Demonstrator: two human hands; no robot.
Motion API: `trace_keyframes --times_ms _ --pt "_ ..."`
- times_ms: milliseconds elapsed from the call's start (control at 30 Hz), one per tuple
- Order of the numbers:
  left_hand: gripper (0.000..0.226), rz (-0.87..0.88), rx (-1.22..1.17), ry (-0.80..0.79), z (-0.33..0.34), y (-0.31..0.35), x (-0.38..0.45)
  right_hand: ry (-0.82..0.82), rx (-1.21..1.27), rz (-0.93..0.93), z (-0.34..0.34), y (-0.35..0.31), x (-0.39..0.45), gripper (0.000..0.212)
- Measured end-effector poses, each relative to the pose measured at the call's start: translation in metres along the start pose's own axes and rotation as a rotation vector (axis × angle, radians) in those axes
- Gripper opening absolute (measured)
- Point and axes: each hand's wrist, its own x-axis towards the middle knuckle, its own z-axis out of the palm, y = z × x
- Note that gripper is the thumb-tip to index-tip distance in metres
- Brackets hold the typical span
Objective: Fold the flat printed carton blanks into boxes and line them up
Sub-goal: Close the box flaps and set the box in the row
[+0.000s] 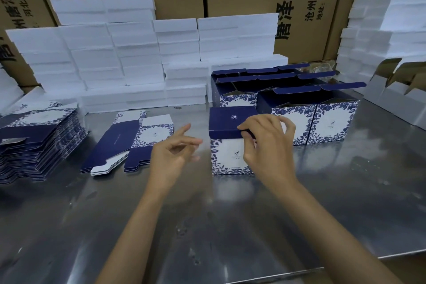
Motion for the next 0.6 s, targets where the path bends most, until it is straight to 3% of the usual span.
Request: trace_keyframes --times_ms 100,267,367,600 --pt "0.022 0.001 0.057 0.041 0.017 -0.008 -0.001 -0.046 -0.227 -0.065 -0.001 0.005 -0.003 0.029" --pt "0.048 -0.086 0.086 -0.038 0.051 -0.021 0.016 -0.111 -0.301 -0.051 0.005 0.014 0.003 0.026" --pt "0.048 -0.075 0.157 -0.035 0.07 -0.034 0.031 -0.141 -0.326 0.003 0.012 0.026 0.01 0.028" --pt "0.044 -0.045 0.212 -0.024 0.099 -0.054 0.056 -0.173 -0.449 0.044 0.035 0.046 0.023 0.06"
